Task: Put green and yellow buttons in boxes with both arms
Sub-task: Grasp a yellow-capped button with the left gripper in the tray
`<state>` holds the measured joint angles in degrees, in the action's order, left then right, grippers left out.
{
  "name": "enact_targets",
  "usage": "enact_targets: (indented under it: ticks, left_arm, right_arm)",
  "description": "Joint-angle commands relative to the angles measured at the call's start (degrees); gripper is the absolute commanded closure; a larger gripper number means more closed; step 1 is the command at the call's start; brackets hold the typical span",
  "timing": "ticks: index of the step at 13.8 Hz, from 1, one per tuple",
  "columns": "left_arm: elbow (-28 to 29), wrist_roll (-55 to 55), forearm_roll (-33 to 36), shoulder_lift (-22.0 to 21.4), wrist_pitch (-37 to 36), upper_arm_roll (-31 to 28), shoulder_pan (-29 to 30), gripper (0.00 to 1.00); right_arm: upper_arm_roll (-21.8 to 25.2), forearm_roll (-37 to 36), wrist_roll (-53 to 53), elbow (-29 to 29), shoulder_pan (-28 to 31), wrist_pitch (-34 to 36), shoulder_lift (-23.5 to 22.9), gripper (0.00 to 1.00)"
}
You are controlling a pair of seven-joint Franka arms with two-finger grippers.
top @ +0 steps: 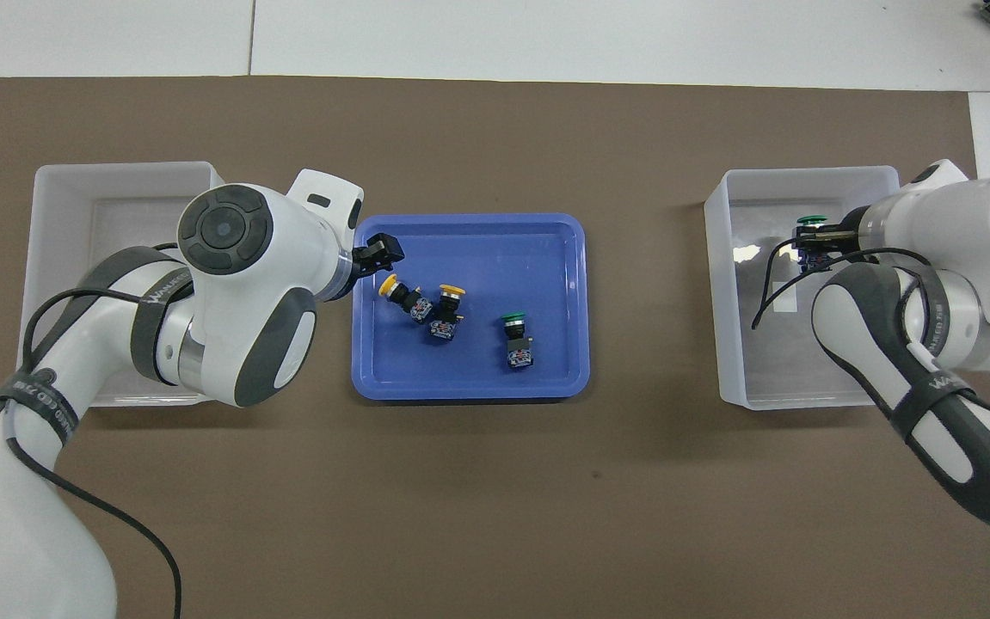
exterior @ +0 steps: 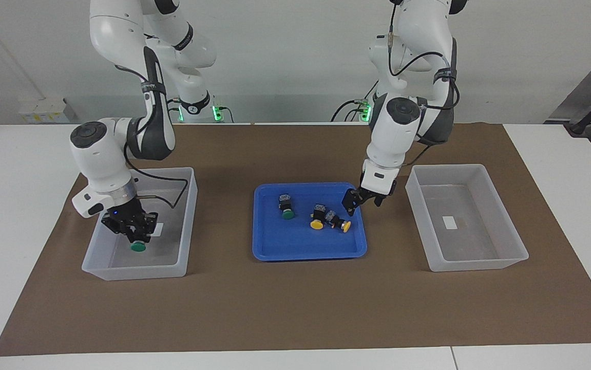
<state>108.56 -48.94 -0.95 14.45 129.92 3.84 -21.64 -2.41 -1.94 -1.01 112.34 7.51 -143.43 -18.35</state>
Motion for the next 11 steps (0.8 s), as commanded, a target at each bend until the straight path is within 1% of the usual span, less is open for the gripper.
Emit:
enact_targets:
  ticks: [1, 3, 4, 5, 6, 7, 9, 11]
  left_arm:
    - [0.7, -9.9, 0.5, 1.4, 1.8, -0.9, -3.3, 0.0]
    - [0.7, -17.4, 2.4, 2.2, 1.9, -0.9, -4.3, 0.0]
    - [0.7, -20.8, 3.1, 2.7, 2.9, -0.9, -5.0, 0.0]
    - [0.7, -23.7, 3.2, 3.7, 4.3, -1.0, -5.9, 0.0]
    - [0.7, -25.7, 3.2, 4.2, 4.6, -1.0, -6.0, 0.0]
    - [0.8, -27.2, 3.7, 4.9, 4.7, -1.0, -6.0, 0.0]
    - [1.3, -29.9, 6.4, 5.8, 6.4, -0.9, -6.0, 0.01]
    - [2.7, -30.6, 6.5, 6.6, 8.4, -1.0, -6.4, 0.04]
  right_arm:
    - [-0.8, -0.3, -0.8, 0.4, 1.6, -1.9, -1.2, 1.0]
    - [-0.8, -0.3, -1.0, 0.4, 2.2, -3.2, -2.4, 1.0]
    - [-0.8, -0.3, -1.1, 0.4, 2.2, -3.7, -2.7, 0.97]
    - [-0.8, -0.3, -0.8, 0.3, 2.2, -3.7, -2.7, 0.76]
    - [-0.8, -0.3, -0.8, 0.2, 2.2, -3.6, -2.7, 0.52]
    - [-0.8, -0.3, -0.8, 0.2, 2.1, -3.4, -2.7, 0.49]
    - [-0.8, -0.3, -0.9, -0.4, 2.1, -3.3, -2.4, 0.16]
    - [-0.9, -0.3, -0.8, -0.5, 1.5, -2.9, -1.0, 0.08]
